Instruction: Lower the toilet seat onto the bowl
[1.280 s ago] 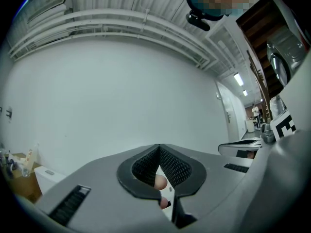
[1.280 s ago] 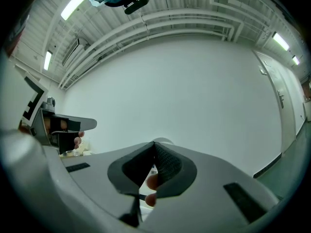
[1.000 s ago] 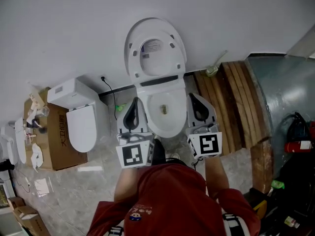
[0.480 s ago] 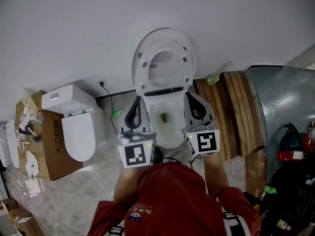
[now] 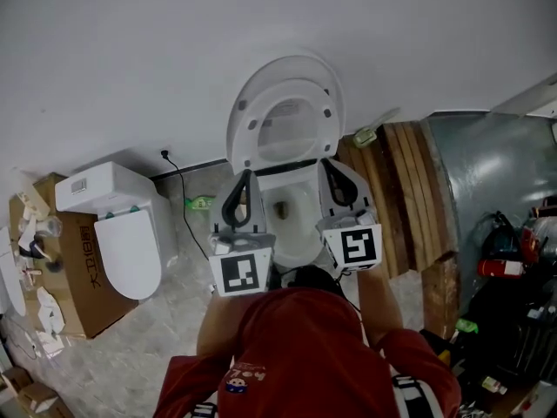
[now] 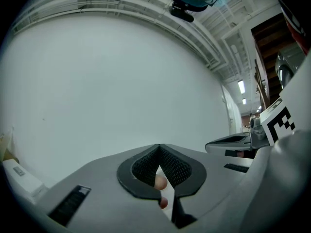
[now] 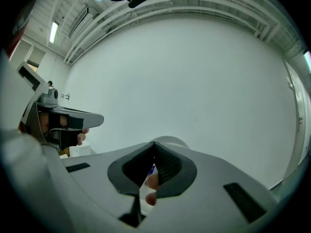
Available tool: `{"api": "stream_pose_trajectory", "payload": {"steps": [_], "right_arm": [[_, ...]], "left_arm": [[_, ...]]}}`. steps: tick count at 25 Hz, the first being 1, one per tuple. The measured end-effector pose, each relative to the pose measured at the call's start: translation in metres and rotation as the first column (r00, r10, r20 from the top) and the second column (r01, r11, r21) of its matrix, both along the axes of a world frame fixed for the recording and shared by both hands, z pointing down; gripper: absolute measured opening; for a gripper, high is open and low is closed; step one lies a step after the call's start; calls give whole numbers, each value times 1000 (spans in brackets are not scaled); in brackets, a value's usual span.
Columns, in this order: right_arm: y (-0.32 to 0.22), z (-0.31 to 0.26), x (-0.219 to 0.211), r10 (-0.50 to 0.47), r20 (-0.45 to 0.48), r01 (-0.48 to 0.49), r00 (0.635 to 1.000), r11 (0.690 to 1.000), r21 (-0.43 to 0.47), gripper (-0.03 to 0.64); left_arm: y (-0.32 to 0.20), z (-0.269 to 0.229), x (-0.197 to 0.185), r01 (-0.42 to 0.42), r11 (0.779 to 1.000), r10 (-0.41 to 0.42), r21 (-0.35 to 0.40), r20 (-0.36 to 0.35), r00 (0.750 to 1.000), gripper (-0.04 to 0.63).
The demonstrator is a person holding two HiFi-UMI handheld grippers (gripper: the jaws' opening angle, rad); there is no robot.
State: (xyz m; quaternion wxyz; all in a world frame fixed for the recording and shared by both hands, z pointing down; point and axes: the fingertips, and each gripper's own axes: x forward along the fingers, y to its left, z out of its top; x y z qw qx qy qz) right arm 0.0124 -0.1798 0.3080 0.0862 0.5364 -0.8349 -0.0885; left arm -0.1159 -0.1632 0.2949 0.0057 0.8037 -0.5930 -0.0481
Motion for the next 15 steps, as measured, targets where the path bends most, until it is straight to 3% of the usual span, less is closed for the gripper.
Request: {"api": "stream_pose_trajectory", "payload": {"steps": [9,15], "right_arm": [[-51,22,19,-56,-34,55,998,998,-39,14],[-93,34,37,-141,-32,138,990,987,-82,14]], "left_arm": [[-41,13,22,27,999,-27,-22,30,999,12],[-66,15,45,108,993,-107,-37,45,993,12]]}}
